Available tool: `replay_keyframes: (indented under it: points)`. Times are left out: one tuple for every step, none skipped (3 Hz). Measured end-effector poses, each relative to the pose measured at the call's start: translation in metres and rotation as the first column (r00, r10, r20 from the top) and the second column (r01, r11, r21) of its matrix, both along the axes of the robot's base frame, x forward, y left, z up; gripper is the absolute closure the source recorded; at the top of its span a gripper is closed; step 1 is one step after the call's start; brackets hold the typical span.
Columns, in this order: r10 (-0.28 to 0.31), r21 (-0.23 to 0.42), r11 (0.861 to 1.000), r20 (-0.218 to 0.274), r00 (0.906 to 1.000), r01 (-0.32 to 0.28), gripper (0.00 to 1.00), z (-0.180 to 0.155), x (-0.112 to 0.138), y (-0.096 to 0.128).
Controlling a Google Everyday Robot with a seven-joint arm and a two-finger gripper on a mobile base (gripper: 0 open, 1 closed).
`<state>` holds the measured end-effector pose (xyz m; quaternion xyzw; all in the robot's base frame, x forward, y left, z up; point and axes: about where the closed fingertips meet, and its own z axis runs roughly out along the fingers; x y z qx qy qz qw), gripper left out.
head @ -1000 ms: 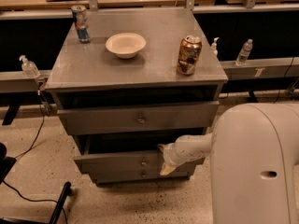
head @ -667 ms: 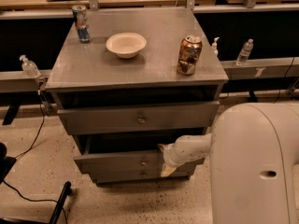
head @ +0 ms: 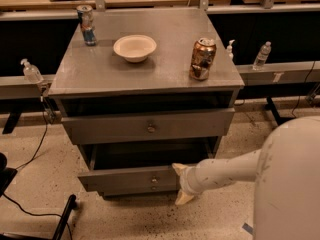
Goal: Open middle drawer
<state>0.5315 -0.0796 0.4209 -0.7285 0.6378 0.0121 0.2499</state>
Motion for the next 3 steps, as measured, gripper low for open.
replay_keyframes:
  points:
    - [-0.029,0.023,0.999,-0.025,0.9993,0.029,0.27,0.005,-0.032,-0.007]
    - [-0.031,0.049,0.998,-0.003,0.9995,0.032,0.27,0.025,-0.054,-0.005]
    - [-0.02,0.049,0.999,0.063,0.9978,0.017,0.27,0.055,-0.048,-0.005]
